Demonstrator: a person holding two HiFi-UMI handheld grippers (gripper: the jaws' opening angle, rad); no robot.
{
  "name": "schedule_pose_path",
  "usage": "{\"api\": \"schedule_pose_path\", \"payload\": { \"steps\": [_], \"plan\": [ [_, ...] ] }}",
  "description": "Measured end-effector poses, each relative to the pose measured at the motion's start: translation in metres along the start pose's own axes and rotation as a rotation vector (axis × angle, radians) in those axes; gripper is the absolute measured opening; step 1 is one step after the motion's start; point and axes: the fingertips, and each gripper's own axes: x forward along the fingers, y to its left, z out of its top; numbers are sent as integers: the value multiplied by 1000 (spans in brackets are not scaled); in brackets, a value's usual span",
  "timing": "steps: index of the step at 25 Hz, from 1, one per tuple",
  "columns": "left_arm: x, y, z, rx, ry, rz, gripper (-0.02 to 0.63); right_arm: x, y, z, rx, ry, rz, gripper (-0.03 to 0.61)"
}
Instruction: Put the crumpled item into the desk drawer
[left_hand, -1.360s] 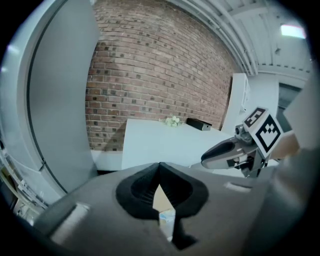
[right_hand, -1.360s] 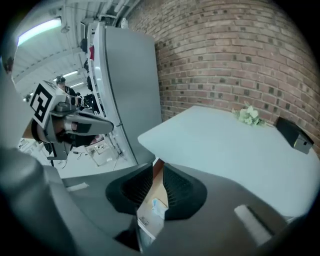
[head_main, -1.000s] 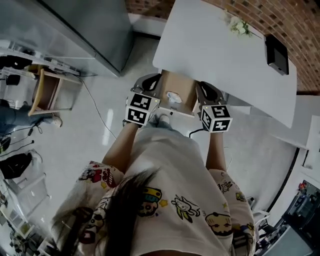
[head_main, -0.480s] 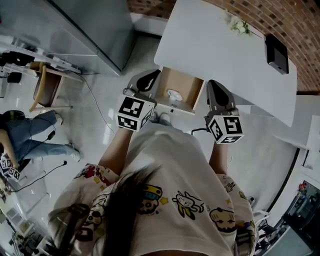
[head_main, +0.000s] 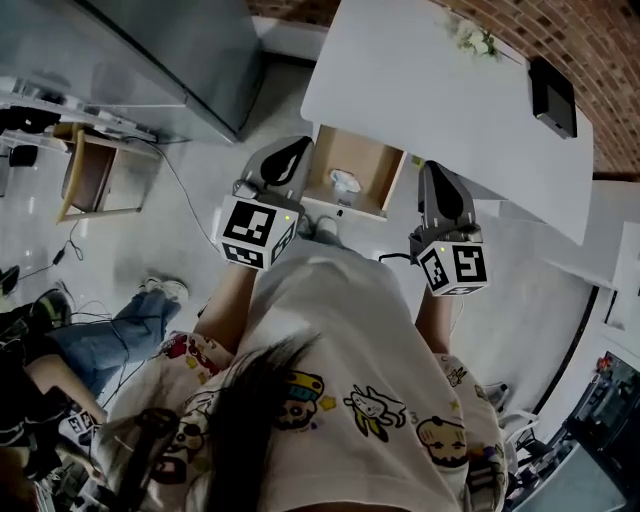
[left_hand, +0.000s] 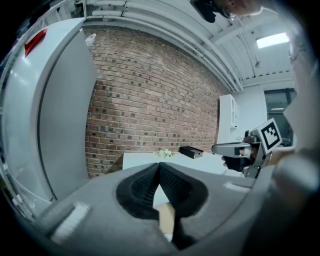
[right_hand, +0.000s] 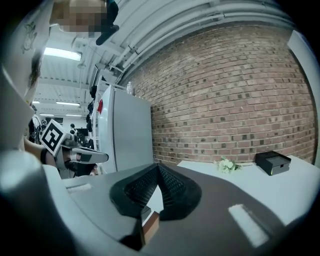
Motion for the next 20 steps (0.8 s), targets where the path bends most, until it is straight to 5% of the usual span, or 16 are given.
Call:
{"api": "schedule_pose_path", "payload": {
  "steps": [20],
  "plan": [
    [4, 10, 6, -2, 7, 5, -3, 17, 8, -6, 32, 40, 26, 9]
  ]
}}
